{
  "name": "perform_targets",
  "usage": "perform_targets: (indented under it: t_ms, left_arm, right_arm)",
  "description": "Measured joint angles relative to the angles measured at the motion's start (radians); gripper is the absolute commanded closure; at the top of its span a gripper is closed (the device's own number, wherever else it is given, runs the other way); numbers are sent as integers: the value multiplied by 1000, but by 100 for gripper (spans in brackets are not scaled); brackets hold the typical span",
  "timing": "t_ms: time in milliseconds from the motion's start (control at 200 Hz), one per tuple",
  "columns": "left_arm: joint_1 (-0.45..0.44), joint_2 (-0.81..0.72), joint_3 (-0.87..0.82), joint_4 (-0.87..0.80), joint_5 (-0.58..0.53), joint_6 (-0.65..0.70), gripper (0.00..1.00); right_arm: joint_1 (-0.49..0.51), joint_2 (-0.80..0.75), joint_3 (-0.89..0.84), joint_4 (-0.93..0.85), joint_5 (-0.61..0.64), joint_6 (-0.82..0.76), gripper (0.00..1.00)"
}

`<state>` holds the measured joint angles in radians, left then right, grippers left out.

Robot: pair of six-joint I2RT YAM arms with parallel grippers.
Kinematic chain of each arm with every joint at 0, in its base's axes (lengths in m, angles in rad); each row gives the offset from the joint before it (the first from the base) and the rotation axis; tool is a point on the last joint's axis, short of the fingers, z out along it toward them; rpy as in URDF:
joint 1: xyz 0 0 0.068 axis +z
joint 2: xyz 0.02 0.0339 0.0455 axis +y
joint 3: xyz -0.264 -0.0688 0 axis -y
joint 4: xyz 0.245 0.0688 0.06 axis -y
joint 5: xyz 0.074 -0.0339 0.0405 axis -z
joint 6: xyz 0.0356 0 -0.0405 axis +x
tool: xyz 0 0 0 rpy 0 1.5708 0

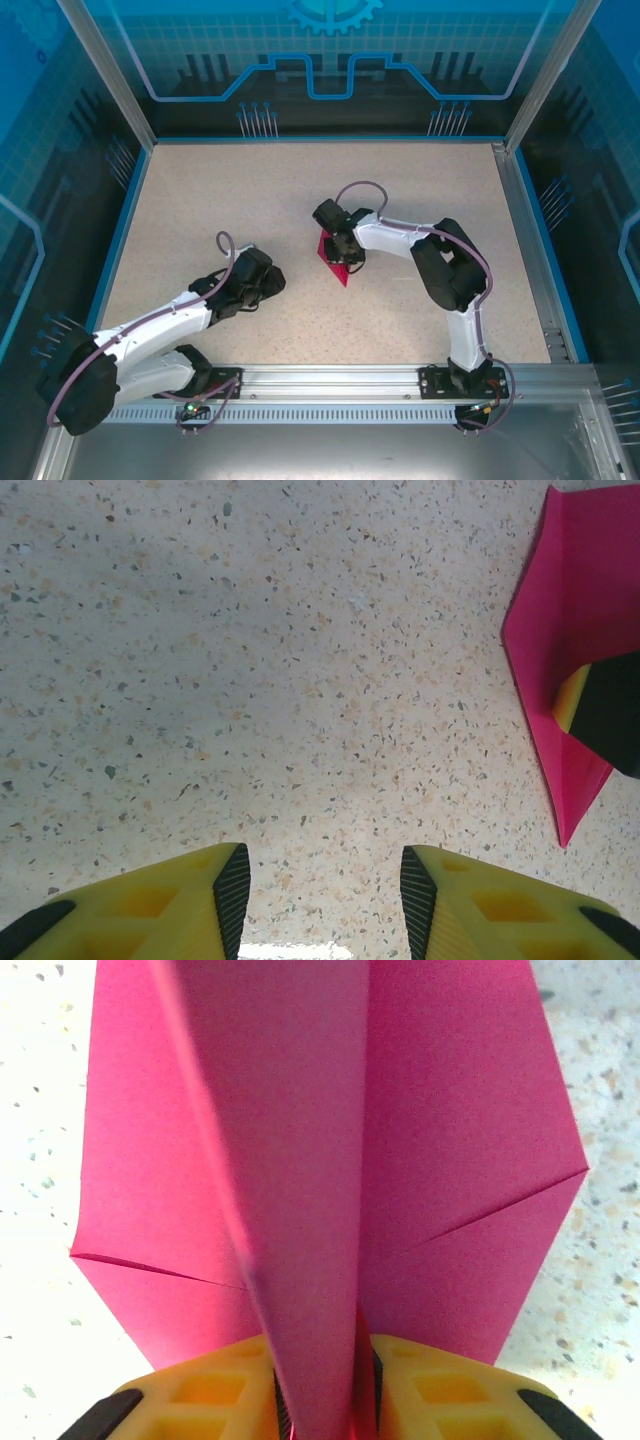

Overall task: Fold a paper plane with a square sheet of paper (pick it up from the middle)
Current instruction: Move a paper plane to the center of the table.

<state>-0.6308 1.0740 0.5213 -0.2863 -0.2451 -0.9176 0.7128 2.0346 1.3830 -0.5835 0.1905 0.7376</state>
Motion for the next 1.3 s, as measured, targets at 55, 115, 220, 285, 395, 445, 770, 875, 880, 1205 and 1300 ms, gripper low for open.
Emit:
perform_targets:
  t_ms: [55, 115, 220, 285, 395, 445, 770, 875, 880, 1205, 1300]
  left_arm:
    - [0, -3, 0, -4, 0, 0, 52]
    - [0, -6, 0, -8, 0, 0, 52]
    - [0, -11, 0, -15, 0, 2, 52]
    - [0, -11, 0, -16, 0, 3, 52]
    - [0, -11, 4, -21, 0, 3, 52]
    - [0, -11, 10, -23, 1, 3, 52]
    - [0, -11, 17, -24, 3, 8, 50]
    - [0, -11, 26, -35, 2, 23, 44]
    - [0, -11, 27, -38, 2, 25, 44]
    - [0, -12, 59, -57, -23, 76, 33]
    - [0, -21, 60, -61, -35, 86, 31]
  right_arm:
    - [0, 1, 4, 0, 0, 0, 75]
    - [0, -2, 4, -2, 3, -1, 77]
    - [0, -10, 4, -8, 11, -5, 78]
    - [0, -15, 4, -14, 19, -8, 78]
    - [-5, -21, 4, -14, 18, -12, 81]
    - [-8, -19, 4, -13, 18, -11, 82]
    - [-17, -11, -10, 23, 3, 21, 70]
    - [-18, -30, -23, 31, 0, 9, 60]
    - [-18, -31, -24, 31, 0, 6, 60]
    - [-19, -370, -114, 6, 66, -69, 39]
    - [-19, -498, -184, 14, 120, -86, 32]
